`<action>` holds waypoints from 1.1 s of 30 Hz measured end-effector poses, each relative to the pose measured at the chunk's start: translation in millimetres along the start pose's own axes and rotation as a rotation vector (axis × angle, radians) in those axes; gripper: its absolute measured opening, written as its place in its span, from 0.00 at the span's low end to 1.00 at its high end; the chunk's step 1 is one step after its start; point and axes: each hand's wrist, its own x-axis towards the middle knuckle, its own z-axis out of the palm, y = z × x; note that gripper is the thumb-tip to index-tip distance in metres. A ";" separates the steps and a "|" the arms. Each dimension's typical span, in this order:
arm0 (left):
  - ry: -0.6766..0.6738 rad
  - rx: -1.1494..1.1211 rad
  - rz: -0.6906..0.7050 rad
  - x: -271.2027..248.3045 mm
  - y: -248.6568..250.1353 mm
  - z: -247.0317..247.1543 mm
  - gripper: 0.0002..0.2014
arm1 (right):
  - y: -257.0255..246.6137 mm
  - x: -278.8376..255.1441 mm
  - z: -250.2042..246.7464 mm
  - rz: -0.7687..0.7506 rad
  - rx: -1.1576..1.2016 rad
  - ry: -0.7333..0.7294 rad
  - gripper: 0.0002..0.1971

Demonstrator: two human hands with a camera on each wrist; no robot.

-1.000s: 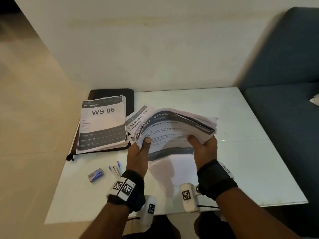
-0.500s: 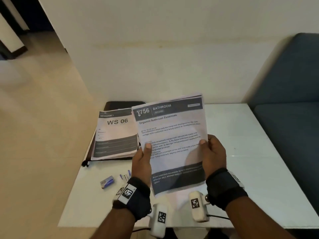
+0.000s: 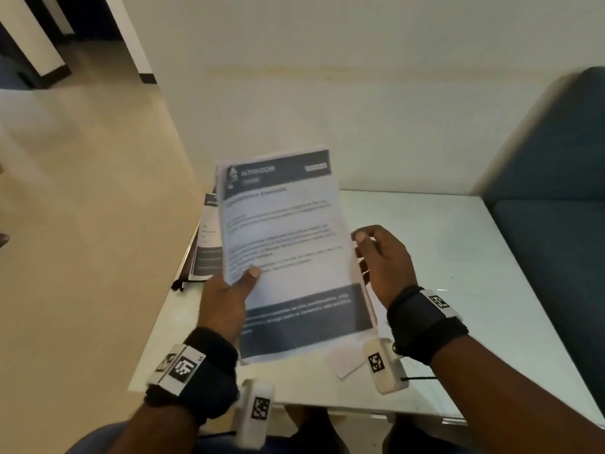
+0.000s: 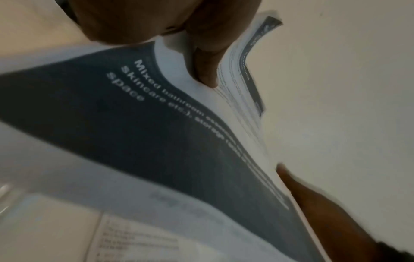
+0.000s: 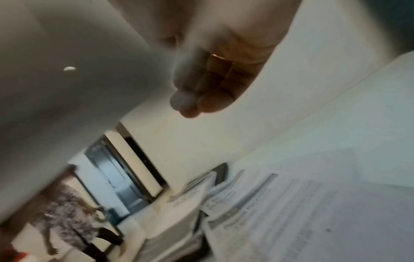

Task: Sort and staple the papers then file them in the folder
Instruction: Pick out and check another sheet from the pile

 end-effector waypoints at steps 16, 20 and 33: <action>0.389 -0.155 0.158 48.3 29.6 -61.5 0.19 | 164.7 -1.2 -11.7 0.581 -1.007 -0.225 0.48; 0.398 -0.155 0.109 53.9 27.7 -67.2 0.19 | 168.3 4.7 -15.5 0.629 -0.864 -0.218 0.34; 0.394 -0.203 0.071 54.3 25.1 -70.4 0.14 | 129.3 -5.7 -72.1 0.625 -0.353 0.208 0.06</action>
